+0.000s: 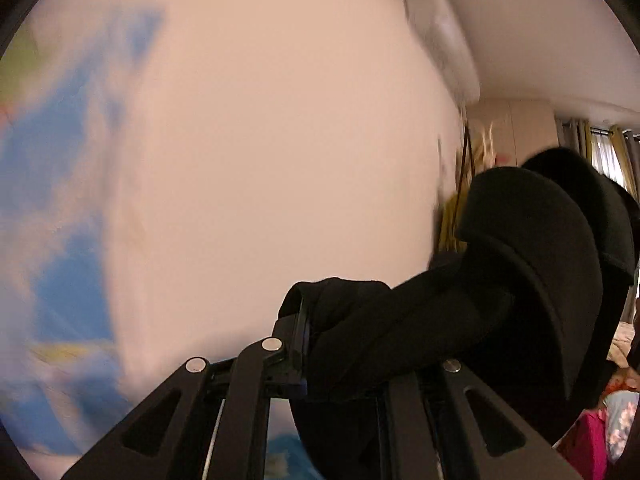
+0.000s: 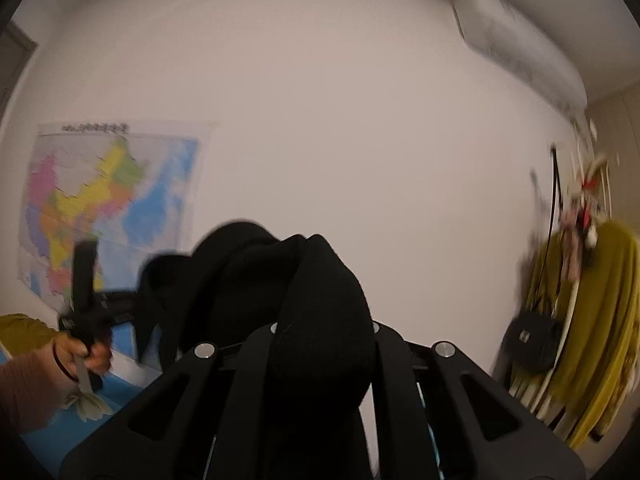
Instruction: Fold large clothes
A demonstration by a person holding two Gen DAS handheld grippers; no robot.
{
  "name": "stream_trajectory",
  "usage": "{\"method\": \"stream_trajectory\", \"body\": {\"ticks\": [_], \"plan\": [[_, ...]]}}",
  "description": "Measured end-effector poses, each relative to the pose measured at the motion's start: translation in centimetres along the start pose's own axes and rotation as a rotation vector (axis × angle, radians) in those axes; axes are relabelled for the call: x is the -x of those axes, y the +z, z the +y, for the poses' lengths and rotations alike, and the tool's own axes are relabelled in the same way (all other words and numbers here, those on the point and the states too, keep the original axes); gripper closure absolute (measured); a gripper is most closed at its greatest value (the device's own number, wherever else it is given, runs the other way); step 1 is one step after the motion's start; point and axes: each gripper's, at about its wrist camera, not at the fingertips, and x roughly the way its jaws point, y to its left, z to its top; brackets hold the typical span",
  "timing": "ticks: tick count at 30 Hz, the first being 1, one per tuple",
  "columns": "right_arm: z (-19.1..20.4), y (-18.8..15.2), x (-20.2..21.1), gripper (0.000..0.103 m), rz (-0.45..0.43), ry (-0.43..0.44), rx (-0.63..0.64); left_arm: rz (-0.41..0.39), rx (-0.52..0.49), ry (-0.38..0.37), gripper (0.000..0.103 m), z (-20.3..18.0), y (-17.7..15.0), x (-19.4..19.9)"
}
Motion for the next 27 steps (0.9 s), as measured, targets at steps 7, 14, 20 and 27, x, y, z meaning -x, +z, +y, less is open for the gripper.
{"method": "stream_trajectory", "body": {"ticks": [7, 14, 20, 27], "plan": [[3.7, 1.0, 7.0, 0.098, -0.075, 0.177, -0.053, -0.183, -0.178, 0.195, 0.092, -4.0, 2.7, 20.1], [7.7, -1.9, 8.8, 0.098, -0.045, 0.453, -0.121, -0.067, -0.269, 0.423, 0.092, -5.9, 1.8, 31.4], [11.4, -7.5, -0.9, 0.098, 0.104, 0.626, -0.227, 0.156, -0.230, 0.618, 0.092, -1.0, -2.7, 30.4], [21.1, -22.3, -19.1, 0.098, 0.503, 0.704, -0.253, 0.490, -0.004, 0.728, 0.092, 13.4, -18.3, 21.5]]}}
